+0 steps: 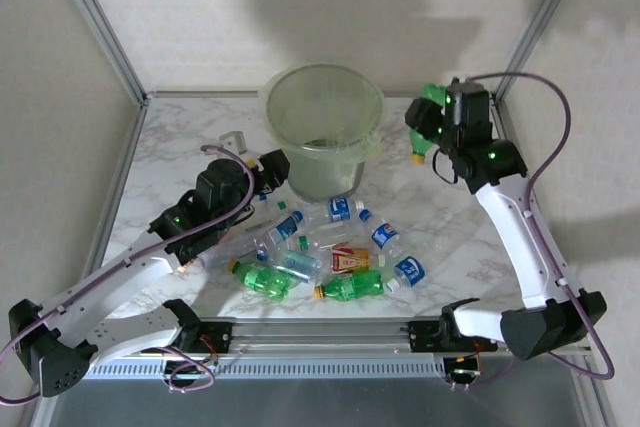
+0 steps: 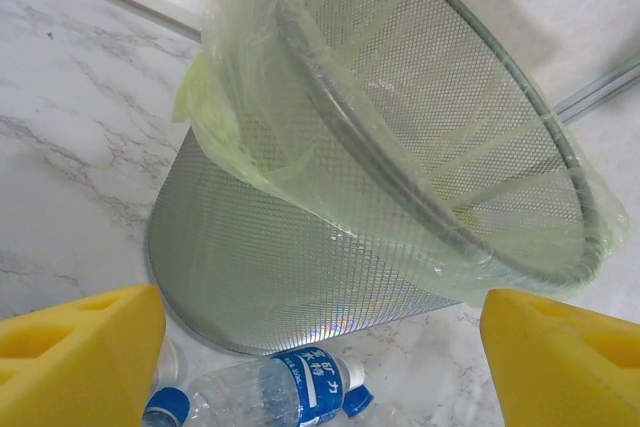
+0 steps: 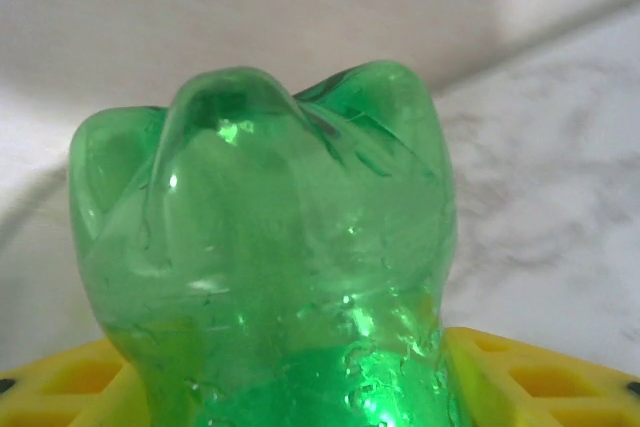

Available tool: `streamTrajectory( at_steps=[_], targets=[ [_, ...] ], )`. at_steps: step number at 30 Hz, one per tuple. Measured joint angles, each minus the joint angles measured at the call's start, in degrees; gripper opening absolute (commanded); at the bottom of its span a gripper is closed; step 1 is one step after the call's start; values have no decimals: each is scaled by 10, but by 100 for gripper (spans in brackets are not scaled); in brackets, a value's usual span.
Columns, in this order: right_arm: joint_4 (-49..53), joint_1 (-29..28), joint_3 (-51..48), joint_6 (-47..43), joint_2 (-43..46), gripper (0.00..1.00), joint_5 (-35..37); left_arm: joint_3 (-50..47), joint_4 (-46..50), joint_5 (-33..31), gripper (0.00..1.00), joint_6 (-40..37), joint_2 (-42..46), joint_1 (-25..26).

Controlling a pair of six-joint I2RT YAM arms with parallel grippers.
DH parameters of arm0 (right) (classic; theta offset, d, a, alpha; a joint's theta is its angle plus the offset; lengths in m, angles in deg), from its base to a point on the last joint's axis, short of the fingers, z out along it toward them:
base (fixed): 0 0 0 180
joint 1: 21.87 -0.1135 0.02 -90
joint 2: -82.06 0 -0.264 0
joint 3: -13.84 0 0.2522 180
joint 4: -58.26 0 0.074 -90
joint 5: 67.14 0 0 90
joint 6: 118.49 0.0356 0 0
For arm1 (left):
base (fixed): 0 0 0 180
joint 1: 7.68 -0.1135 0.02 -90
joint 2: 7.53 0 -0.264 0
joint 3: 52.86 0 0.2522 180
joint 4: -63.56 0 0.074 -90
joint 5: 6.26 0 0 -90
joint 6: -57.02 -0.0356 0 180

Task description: Put the plastic bottles in the bin

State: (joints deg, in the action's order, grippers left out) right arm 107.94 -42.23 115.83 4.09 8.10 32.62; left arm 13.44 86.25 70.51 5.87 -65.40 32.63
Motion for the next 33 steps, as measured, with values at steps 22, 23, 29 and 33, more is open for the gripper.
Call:
streamTrajectory(
  at_steps=[22, 23, 29, 33],
  targets=[
    [6, -123, 311, -19, -300, 68, -54, 6, 98, -48, 82, 22, 37, -56],
    [7, -123, 311, -19, -301, 70, -54, 2, 101, -47, 82, 25, 45, -65],
    [3, -125, 311, -22, -301, 84, -54, -38, 119, -36, 83, 36, 74, -103],
    [3, -127, 311, -23, -299, 87, -53, -57, 125, -7, 84, 34, 75, -104]
  ],
)
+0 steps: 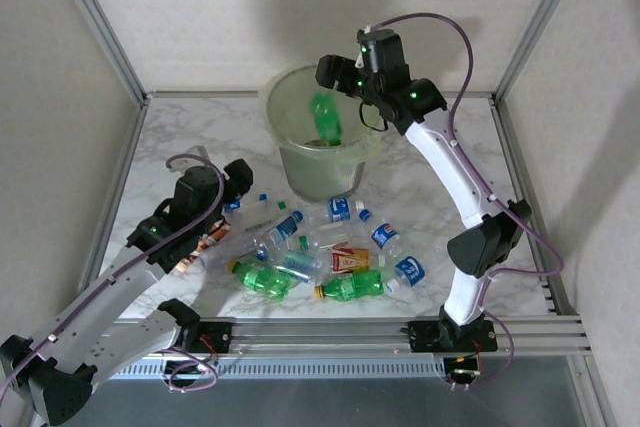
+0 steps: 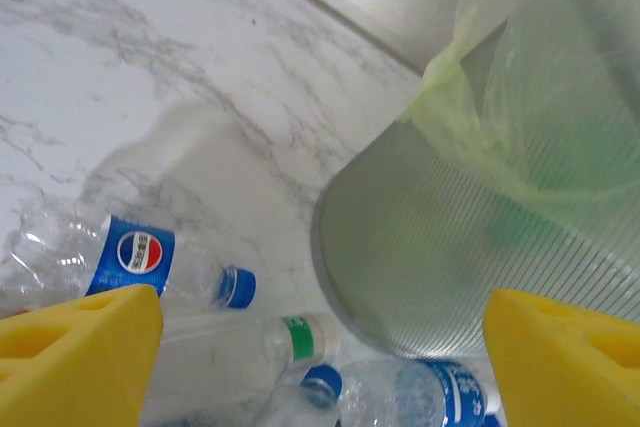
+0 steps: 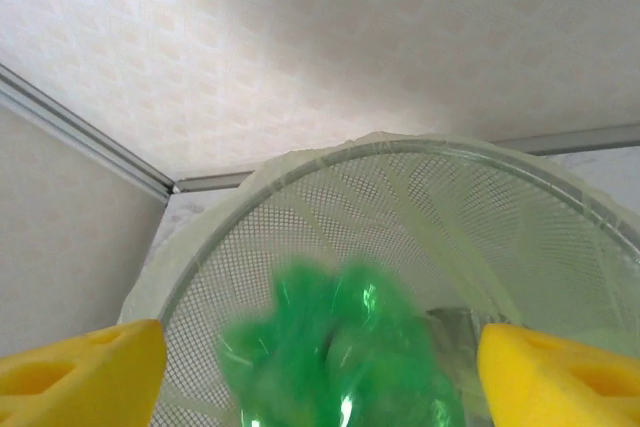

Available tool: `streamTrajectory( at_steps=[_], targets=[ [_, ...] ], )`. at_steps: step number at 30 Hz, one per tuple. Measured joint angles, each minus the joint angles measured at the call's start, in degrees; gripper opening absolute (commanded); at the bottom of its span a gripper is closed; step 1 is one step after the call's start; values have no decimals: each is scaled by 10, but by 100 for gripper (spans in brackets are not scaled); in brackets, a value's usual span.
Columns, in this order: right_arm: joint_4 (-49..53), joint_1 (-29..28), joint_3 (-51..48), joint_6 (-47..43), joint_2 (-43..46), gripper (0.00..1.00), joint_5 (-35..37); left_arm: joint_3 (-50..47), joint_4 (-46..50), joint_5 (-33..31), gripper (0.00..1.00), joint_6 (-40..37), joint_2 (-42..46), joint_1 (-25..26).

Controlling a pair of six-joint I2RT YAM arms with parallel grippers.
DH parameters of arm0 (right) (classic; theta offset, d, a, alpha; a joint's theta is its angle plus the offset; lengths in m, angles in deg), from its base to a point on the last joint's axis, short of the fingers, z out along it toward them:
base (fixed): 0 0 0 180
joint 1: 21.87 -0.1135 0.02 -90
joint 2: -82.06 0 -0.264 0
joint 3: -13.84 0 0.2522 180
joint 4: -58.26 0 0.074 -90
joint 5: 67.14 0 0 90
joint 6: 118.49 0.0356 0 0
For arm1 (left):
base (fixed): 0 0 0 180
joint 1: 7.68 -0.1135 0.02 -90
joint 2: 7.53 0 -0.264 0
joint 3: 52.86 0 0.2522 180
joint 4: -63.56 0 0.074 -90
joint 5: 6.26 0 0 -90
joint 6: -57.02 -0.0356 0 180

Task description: Put the plastic bottles in the bin

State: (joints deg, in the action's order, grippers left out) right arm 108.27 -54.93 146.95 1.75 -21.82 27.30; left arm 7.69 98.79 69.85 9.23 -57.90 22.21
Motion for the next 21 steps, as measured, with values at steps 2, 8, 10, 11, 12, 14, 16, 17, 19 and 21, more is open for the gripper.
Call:
streamTrajectory(
  at_steps=[2, 8, 10, 11, 12, 14, 16, 17, 19, 21],
  targets=[
    [0, -2, 0, 0, 3, 88, 1, -9, 6, 22, 85, -2, 2, 0],
    [-9, -31, -48, 0, 63, 88, 16, -52, 26, 101, 86, -16, 31, 0],
    [-14, -55, -82, 0, 99, 88, 28, -70, 32, 128, 86, -19, 36, 0],
    [-16, -70, -103, 0, 119, 88, 37, -82, 33, 142, 86, -20, 37, 0],
    [-19, -85, -122, 0, 137, 88, 45, -90, 33, 151, 86, -20, 37, 0],
    [-32, -120, -174, 0, 181, 88, 57, -110, 41, 171, 88, -21, 37, 0],
    [-45, -149, -232, 3, 223, 88, 64, -123, 43, 187, 88, -21, 37, 0],
    [-48, -157, -256, 5, 240, 88, 66, -127, 42, 192, 88, -21, 36, 0],
    [-57, -172, -313, 12, 279, 88, 74, -134, 39, 207, 89, -20, 30, 0],
    [-67, -180, -361, 21, 313, 88, 81, -142, 33, 222, 89, -18, 23, 0]
  ],
)
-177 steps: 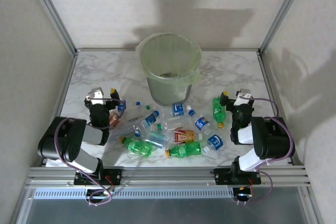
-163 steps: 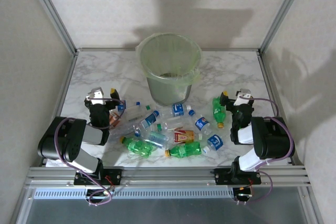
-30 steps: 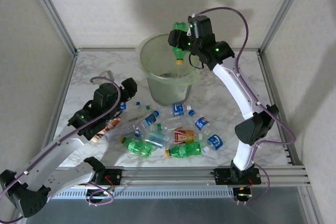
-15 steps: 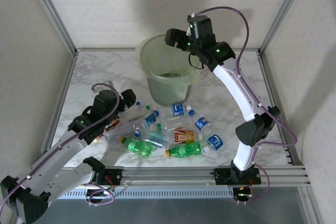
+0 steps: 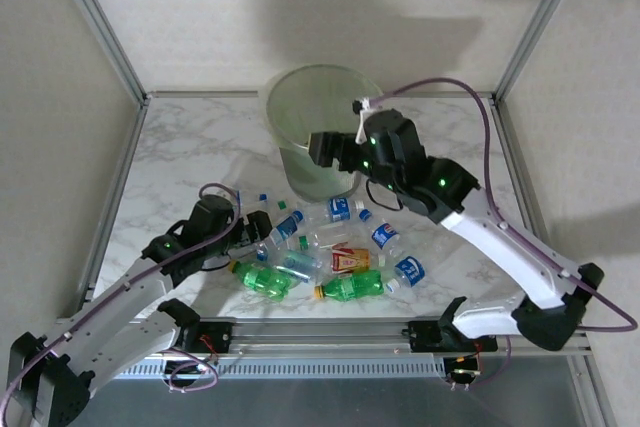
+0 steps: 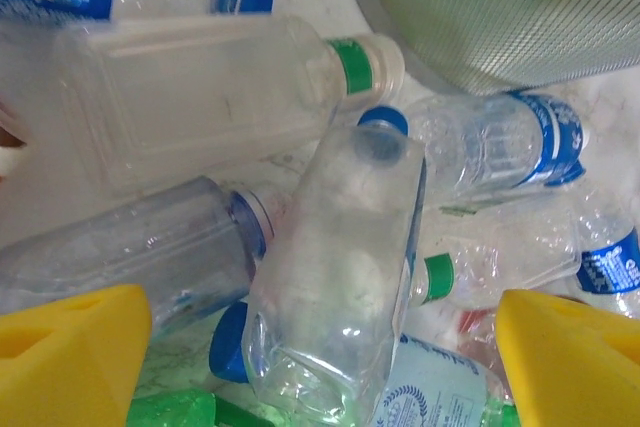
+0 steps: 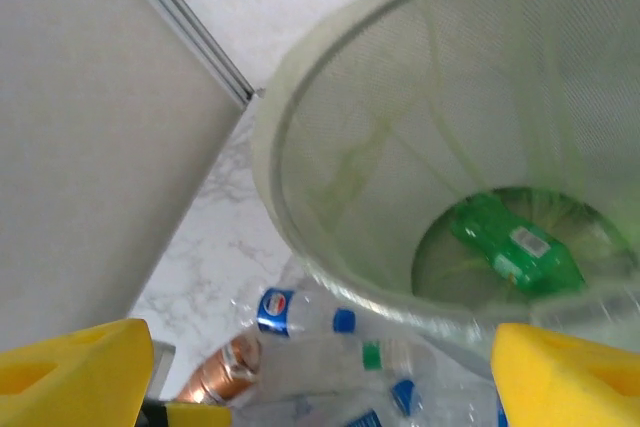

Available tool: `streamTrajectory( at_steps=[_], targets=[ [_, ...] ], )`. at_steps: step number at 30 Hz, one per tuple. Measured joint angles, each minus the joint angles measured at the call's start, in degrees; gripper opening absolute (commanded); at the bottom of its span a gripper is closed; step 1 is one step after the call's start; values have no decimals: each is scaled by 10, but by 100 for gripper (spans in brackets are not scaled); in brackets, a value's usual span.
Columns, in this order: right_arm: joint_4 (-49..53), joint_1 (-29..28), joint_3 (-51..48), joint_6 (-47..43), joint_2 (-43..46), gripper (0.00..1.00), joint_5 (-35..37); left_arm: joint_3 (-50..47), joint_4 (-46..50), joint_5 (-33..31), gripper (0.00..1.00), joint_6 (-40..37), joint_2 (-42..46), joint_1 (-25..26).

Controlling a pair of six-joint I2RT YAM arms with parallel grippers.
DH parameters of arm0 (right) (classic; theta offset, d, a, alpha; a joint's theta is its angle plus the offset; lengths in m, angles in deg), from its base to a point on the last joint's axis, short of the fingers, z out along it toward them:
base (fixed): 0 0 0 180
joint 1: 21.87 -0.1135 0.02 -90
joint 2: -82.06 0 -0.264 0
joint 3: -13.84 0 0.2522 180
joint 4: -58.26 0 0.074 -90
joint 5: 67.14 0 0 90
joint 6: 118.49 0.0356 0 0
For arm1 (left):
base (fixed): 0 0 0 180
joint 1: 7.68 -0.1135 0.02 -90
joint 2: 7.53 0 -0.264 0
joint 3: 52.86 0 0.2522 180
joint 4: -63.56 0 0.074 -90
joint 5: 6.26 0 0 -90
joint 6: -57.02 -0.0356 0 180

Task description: Put the plastic bottles in the bin

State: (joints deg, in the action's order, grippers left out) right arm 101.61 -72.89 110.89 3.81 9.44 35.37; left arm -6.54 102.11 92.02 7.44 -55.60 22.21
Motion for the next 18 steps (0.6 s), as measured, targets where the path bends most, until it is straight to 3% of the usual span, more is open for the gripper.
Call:
streamTrajectory(
  at_steps=[7, 18],
  targets=[
    [-26, -6, -111, 27, 93, 89, 6, -37, -25, 34, 88, 13, -2, 0],
    [-50, -6, -124, 35, 98, 89, 3, -58, -73, 47, 85, 19, -19, 0]
  ],
)
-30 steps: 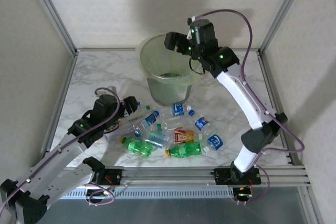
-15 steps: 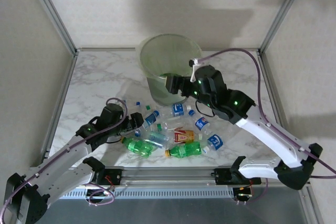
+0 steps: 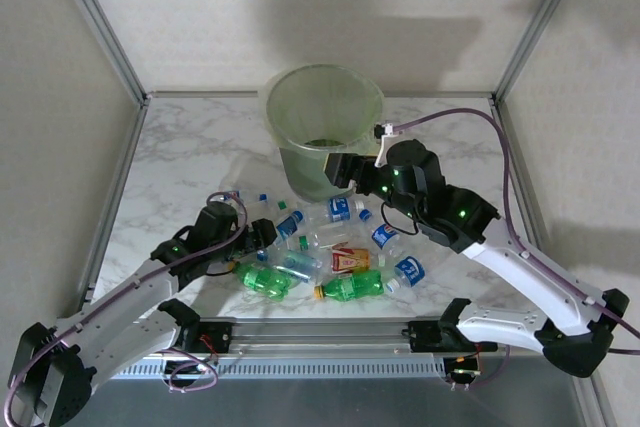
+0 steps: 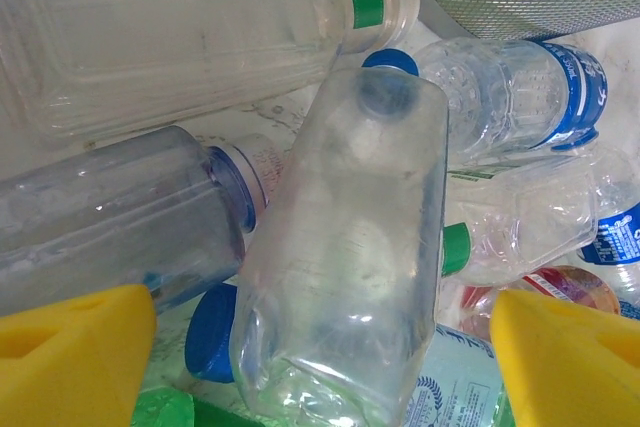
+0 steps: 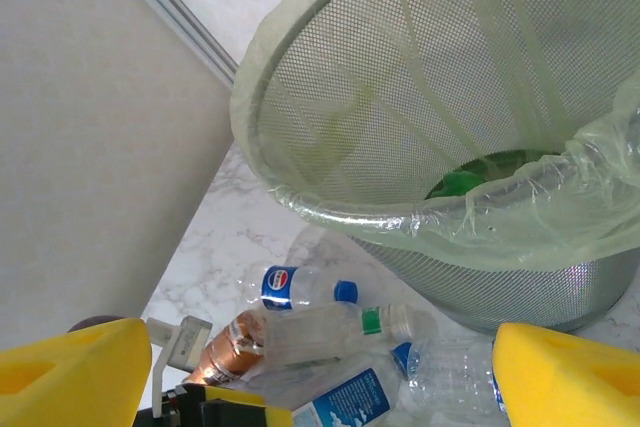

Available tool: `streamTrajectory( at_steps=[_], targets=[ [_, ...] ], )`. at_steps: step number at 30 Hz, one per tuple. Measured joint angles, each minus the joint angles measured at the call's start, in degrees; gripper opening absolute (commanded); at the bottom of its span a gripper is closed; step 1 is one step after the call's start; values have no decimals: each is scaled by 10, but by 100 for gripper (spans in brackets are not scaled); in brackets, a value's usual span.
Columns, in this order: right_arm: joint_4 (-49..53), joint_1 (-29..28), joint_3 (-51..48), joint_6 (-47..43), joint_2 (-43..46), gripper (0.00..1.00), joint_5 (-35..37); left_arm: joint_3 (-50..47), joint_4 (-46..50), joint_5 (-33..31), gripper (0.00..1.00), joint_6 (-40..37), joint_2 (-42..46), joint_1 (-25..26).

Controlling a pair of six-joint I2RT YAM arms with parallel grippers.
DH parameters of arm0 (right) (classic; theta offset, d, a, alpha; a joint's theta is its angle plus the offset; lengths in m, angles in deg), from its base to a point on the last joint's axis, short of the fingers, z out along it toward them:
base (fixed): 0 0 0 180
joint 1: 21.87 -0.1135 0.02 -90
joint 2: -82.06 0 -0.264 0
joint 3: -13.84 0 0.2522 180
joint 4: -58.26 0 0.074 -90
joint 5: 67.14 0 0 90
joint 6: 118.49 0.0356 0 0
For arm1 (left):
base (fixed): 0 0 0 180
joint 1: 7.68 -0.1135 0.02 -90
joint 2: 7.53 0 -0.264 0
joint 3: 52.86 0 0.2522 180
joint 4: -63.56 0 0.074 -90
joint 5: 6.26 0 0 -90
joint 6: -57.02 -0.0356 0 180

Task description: Put the plastic bottles in the bin

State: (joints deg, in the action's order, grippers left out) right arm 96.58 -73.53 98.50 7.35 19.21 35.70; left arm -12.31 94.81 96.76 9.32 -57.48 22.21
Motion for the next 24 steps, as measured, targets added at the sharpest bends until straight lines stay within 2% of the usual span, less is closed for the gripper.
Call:
streamTrajectory(
  at_steps=[17, 24],
  targets=[
    [-17, 0, -7, 9, -13, 89, 0, -8, -56, 15, 79, 5, -45, 2],
    [-17, 0, -8, 9, -14, 89, 0, -2, -70, 22, 72, 4, -84, 16]
  ],
)
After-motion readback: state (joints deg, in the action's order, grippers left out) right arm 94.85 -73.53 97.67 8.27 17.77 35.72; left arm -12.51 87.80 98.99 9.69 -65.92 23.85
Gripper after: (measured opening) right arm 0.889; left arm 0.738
